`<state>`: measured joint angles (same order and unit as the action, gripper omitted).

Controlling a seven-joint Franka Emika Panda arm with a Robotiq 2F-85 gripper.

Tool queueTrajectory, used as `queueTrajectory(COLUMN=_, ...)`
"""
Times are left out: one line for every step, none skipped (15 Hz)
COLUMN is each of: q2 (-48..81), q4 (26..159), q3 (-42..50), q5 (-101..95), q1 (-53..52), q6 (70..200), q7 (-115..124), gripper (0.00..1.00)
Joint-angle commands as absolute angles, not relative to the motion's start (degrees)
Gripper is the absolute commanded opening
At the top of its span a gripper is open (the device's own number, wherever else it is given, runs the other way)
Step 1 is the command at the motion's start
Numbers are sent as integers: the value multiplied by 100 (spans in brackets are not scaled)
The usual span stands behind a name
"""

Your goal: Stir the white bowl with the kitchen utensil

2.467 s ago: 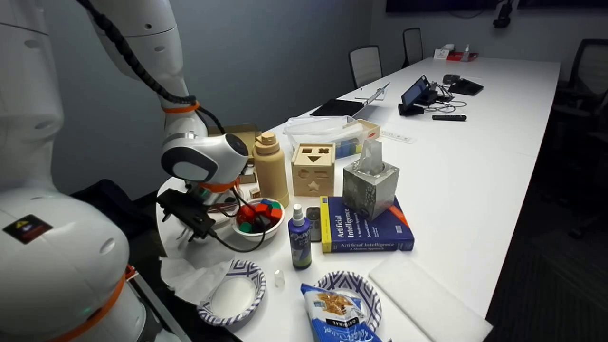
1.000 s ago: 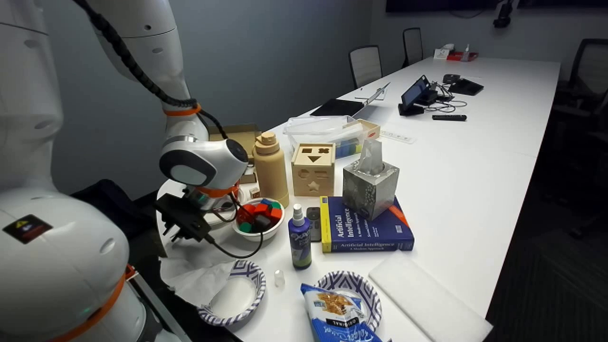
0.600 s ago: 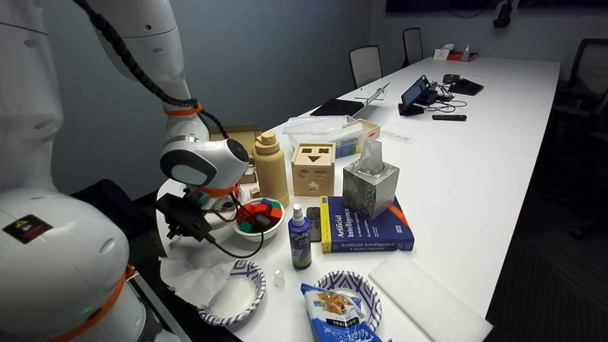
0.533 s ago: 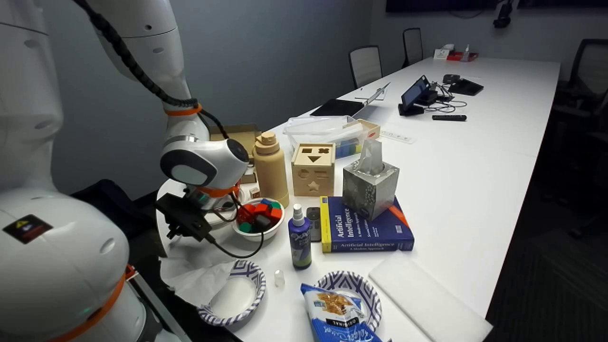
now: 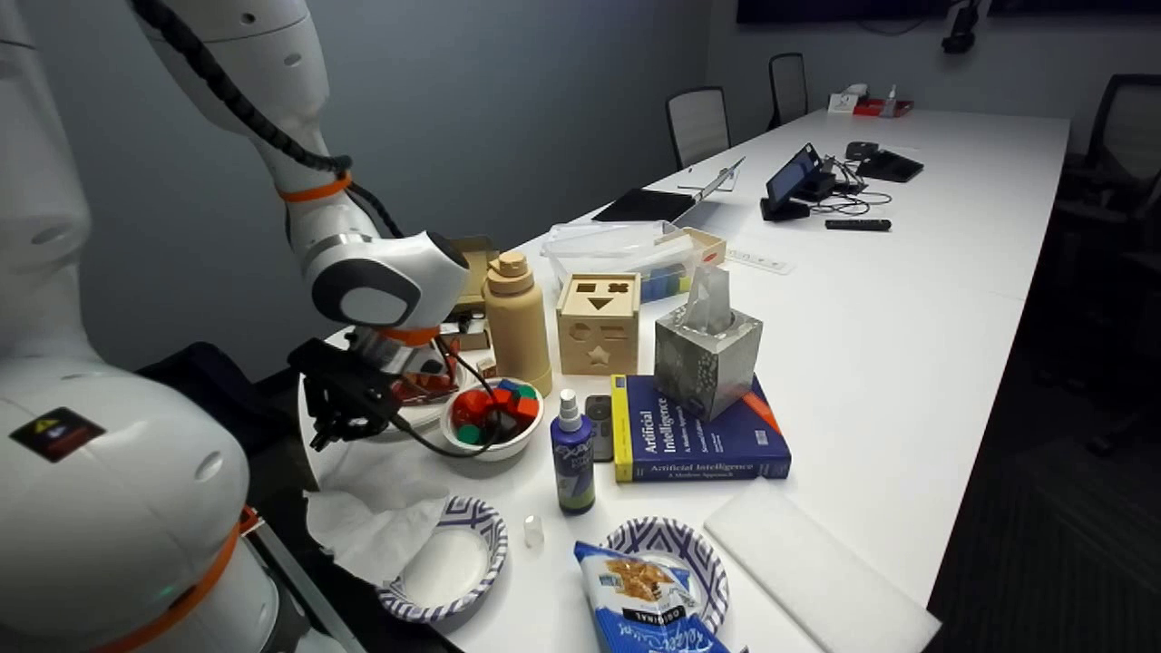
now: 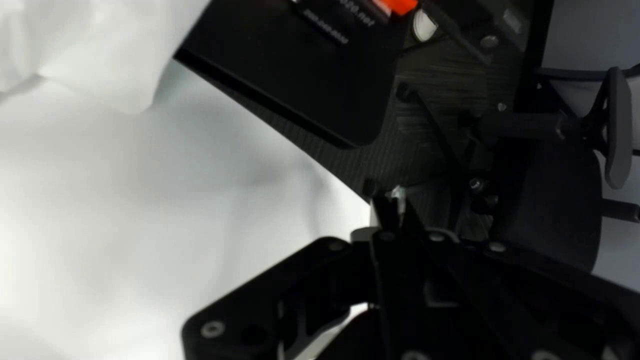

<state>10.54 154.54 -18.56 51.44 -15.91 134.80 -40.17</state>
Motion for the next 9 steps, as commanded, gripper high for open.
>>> queueTrajectory(q2=-78, q4=15661, q3=-1555, q5=3969, q1=-1929, q6=12666, q7=-2473, gripper=1)
queueTrajectory(q2=-314, q4=15606, q3=-1522, q5=3623, q1=-1922, q6=12400, q7=-2056, gripper=1)
queueTrajectory(q2=-529, q4=15517, q3=-1656, q5=3246, q1=-1720, q6=12101, q7=-1642, gripper=1)
queueTrajectory(q2=-758, q4=15386, q3=-1646, q5=2927, q1=-1713, q6=11756, q7=-1228, gripper=1)
queueTrajectory(q2=-982, q4=15206, q3=-1635, q5=2633, q1=-1695, q6=11324, q7=-842, gripper=1)
queueTrajectory(q2=-1119, q4=15008, q3=-1602, q5=2368, q1=-1667, q6=10916, q7=-527, gripper=1)
queueTrajectory(q2=-1217, q4=14796, q3=-1567, q5=2110, q1=-1623, q6=10522, q7=-139, gripper=1)
queueTrajectory(q2=-1285, q4=14597, q3=-1558, q5=1838, q1=-1572, q6=10200, q7=276, gripper=1)
queueTrajectory(q2=-1234, q4=14365, q3=-1536, q5=1623, q1=-1508, q6=9870, q7=567, gripper=1)
